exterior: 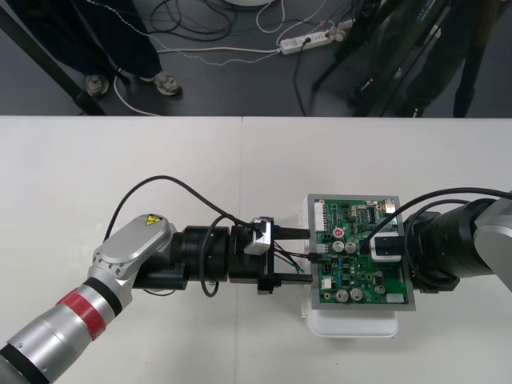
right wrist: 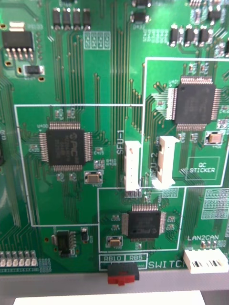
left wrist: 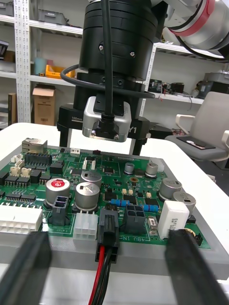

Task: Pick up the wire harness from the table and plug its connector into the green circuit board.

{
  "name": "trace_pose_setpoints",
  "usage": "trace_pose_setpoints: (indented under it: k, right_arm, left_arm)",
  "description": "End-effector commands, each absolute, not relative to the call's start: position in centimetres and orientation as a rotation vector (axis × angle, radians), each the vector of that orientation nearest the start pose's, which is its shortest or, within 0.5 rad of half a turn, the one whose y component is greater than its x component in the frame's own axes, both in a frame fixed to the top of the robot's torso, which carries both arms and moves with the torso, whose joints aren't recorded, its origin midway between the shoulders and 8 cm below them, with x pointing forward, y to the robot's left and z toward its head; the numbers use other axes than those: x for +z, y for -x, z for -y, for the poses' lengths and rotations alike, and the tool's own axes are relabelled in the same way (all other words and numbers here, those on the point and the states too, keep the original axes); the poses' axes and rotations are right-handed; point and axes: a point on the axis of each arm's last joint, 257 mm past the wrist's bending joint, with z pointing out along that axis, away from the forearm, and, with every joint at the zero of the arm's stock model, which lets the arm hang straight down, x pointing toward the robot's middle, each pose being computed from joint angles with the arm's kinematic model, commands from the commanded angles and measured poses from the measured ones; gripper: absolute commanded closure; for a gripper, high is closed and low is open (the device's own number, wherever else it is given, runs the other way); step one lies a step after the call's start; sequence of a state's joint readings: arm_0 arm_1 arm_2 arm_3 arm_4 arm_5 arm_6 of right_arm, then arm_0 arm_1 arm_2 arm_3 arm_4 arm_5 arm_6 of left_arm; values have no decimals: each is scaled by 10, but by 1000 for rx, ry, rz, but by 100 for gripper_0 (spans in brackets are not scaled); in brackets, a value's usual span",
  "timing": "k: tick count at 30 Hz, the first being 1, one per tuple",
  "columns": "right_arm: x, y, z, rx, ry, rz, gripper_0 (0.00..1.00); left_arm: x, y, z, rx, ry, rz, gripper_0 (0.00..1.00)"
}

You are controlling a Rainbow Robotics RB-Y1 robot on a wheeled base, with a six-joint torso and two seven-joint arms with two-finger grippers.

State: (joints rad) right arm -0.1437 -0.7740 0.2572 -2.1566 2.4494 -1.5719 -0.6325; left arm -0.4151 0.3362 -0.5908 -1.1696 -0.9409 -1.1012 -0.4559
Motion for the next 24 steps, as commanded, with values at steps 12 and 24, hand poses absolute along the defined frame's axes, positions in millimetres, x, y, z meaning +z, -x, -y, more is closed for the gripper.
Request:
trace_pose_setpoints:
  k: [12,24]
  right_arm:
    - [-281,-364,240,-283,2051,-1892,0]
    - [-257,-361,280,-291,2081,-1914,0]
  left_arm:
    - [-219,-368,76,-978,-1342,-981,0]
    - [-219,-380,44,-918,-1379,-999,0]
